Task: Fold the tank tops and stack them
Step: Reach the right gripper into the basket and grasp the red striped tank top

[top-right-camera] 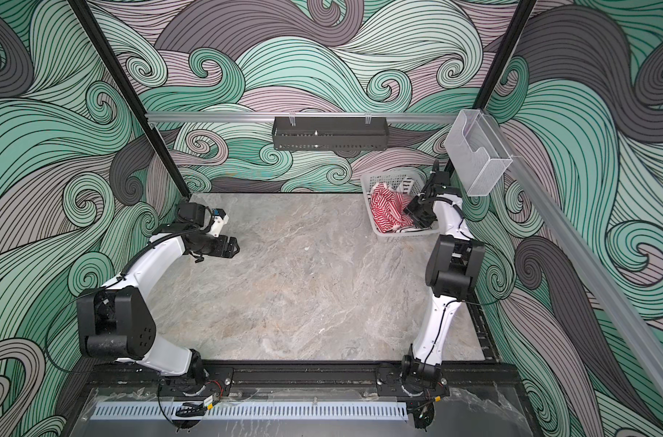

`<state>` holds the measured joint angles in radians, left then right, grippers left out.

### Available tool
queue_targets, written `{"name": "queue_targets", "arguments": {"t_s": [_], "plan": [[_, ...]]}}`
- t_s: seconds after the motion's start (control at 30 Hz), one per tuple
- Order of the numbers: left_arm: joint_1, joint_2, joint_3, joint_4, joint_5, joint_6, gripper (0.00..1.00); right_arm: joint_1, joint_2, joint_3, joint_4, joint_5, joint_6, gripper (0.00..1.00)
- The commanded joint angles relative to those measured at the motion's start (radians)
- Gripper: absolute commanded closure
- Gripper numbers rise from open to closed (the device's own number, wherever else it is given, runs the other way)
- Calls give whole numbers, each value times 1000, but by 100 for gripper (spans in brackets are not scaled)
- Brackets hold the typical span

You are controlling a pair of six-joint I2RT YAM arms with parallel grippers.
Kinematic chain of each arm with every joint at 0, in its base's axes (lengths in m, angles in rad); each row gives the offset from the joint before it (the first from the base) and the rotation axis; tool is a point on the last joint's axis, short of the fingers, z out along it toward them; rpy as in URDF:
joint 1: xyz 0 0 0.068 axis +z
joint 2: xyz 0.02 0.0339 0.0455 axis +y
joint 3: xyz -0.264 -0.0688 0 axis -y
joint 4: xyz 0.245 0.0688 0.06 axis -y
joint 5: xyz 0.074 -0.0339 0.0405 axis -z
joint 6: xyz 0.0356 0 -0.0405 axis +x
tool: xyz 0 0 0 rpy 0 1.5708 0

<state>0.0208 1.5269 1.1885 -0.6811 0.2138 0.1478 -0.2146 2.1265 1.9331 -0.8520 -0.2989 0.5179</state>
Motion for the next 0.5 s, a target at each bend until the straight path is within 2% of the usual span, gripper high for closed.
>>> {"name": "queue_targets", "arguments": {"t_s": [0.0,0.37,0.47], "plan": [[-7,-35,-9,-20,-4,-7,10,-6,34,12,31,-41,38,48],[-9,-33,-10,-14,-8,-7,10,-6,11,-1,10,22,13,50],[-9,-29,-12,-10,-7,-8,10,-7,17,-1,9,31,8,55]]}}
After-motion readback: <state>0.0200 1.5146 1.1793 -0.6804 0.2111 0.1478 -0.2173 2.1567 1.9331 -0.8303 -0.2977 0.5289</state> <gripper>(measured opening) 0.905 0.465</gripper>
